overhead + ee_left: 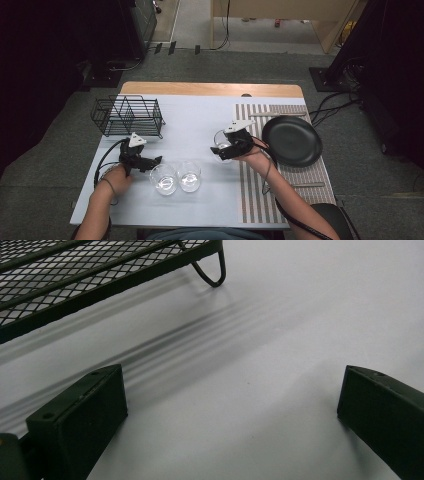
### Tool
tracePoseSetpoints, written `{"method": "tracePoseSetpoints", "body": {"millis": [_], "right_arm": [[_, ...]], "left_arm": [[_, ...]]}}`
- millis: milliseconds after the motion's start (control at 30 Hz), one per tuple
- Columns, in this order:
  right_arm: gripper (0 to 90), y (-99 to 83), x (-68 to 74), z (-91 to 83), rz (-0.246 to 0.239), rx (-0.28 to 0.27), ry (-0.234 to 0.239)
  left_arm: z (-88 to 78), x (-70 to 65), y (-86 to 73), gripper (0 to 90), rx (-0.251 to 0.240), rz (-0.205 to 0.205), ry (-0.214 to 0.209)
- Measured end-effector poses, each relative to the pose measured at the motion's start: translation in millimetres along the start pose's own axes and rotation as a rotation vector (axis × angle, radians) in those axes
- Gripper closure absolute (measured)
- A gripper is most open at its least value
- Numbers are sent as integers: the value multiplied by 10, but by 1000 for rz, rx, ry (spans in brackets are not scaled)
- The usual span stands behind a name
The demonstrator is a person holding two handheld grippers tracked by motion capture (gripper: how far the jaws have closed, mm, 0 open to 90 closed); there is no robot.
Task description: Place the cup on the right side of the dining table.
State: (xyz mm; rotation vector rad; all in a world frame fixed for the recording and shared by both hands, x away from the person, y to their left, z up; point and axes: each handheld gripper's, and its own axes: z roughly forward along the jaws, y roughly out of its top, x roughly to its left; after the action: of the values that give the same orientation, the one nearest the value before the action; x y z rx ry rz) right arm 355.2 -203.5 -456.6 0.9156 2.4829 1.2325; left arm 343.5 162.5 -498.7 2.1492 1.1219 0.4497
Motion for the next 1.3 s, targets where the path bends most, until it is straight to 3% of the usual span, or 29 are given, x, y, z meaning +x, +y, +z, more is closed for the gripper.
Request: {"method": "tracePoseSetpoints", "body": {"millis": [1300], "right_arm": [[188,30,-157,8,20,-6,-51]], "left_arm": [[0,-2,0,0,0,0,1]]}}
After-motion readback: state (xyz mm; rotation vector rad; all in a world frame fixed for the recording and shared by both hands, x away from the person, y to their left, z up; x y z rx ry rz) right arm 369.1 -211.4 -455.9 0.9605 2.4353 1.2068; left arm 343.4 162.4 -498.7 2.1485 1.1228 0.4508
